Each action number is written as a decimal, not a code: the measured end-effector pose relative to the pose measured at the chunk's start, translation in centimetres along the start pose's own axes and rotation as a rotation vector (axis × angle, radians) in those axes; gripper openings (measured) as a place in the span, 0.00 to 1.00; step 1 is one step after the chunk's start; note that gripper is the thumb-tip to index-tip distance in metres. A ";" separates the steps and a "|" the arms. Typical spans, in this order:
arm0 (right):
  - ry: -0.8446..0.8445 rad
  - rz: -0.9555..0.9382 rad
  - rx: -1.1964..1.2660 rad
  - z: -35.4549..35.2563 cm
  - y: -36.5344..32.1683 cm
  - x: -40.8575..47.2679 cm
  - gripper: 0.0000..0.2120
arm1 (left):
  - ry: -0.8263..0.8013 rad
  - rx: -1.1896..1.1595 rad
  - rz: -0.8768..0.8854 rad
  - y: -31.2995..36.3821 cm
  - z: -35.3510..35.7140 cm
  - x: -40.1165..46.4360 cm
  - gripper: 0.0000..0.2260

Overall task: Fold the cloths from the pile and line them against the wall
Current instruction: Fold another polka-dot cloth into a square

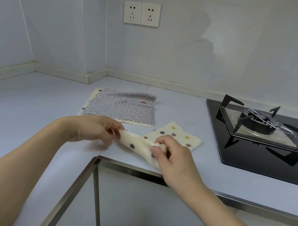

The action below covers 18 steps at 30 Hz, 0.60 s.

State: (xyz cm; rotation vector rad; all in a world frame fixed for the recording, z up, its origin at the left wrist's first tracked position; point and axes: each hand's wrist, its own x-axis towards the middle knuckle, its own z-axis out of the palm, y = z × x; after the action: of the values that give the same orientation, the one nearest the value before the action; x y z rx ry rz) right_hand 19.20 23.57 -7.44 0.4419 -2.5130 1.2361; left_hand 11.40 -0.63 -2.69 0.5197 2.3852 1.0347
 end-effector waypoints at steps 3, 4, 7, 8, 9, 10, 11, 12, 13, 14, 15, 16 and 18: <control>0.073 0.136 0.175 -1.1 0.6 0.6 0.06 | 0.056 -0.025 0.051 0.2 0.8 0.9 0.17; 0.075 0.172 0.206 -1.4 0.8 0.8 0.07 | 0.073 -0.075 0.088 0.6 1.3 1.3 0.14; 0.109 0.249 0.308 -2.6 2.1 1.6 0.06 | 0.185 -0.216 0.148 2.0 2.6 3.1 0.09; 0.125 0.263 0.325 -3.2 2.6 2.0 0.06 | 0.236 -0.230 0.151 2.6 2.9 3.8 0.12; 0.143 0.271 0.323 -3.9 3.1 2.5 0.05 | 0.284 -0.229 0.145 3.2 3.2 4.6 0.13; 0.158 0.272 0.299 -4.6 3.7 3.1 0.05 | 0.328 -0.226 0.139 4.1 3.6 5.5 0.13; 0.171 0.270 0.268 -5.4 4.3 3.7 0.05 | 0.374 -0.211 0.129 4.9 4.0 6.5 0.12; 0.179 0.272 0.227 -6.0 4.9 4.2 0.05 | 0.423 -0.184 0.114 5.7 4.5 7.8 0.11; 0.183 0.278 0.177 -6.5 5.6 4.8 0.05 | 0.470 -0.135 0.088 6.3 4.9 9.0 0.10; 0.180 0.290 0.114 -6.9 6.4 5.3 0.05 | 0.510 -0.060 0.058 6.9 5.2 10.3 0.09; 0.167 0.307 0.046 -7.2 7.2 5.7 0.05 | 0.535 0.038 0.028 7.1 5.5 11.5 0.09; 0.143 0.321 -0.019 -7.3 7.9 6.0 0.05 | 0.545 0.150 0.001 7.1 5.9 12.5 0.08; 0.083 0.333 -0.139 -7.2 9.0 6.4 0.03 | 0.542 0.363 -0.050 6.6 6.7 13.9 0.07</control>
State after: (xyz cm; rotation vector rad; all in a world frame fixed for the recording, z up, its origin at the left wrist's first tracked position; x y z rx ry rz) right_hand 10.75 33.71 -7.06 -0.0634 -2.6508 1.1497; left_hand 4.92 14.64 -5.59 0.3229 3.0789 0.7914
